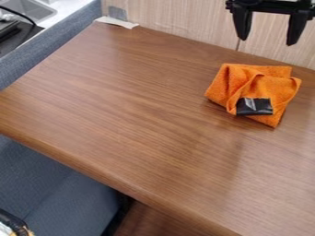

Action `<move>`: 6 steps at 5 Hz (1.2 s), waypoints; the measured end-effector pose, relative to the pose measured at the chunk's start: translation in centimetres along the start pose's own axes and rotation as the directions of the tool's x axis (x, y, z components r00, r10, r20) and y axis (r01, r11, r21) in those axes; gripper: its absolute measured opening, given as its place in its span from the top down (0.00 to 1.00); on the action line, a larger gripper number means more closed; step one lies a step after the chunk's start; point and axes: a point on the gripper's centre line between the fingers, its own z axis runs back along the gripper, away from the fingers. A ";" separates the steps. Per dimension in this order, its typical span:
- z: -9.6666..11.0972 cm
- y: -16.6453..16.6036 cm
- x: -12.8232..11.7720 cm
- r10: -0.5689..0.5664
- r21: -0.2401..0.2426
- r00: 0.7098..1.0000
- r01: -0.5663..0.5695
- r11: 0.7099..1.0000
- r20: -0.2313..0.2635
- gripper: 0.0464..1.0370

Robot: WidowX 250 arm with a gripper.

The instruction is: Try to moving the bag

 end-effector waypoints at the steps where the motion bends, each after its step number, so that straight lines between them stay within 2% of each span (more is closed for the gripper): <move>1: -1.2 0.1 -0.4 0.001 0.010 0.999 -0.001 1.000 -0.032 0.04; 2: -4.2 -0.1 -0.5 -0.003 0.021 0.996 0.005 1.000 -0.087 0.04; 3: -6.0 -1.3 0.3 -0.026 0.007 0.995 0.026 1.000 -0.098 0.04; 4: -7.7 -1.2 0.3 -0.034 0.020 0.994 0.037 0.999 -0.101 0.04; 5: -9.7 -0.2 -0.7 -0.044 0.060 0.993 0.051 0.997 -0.114 0.04; 6: -10.8 0.5 -1.4 -0.043 0.072 0.991 0.052 0.996 -0.124 0.04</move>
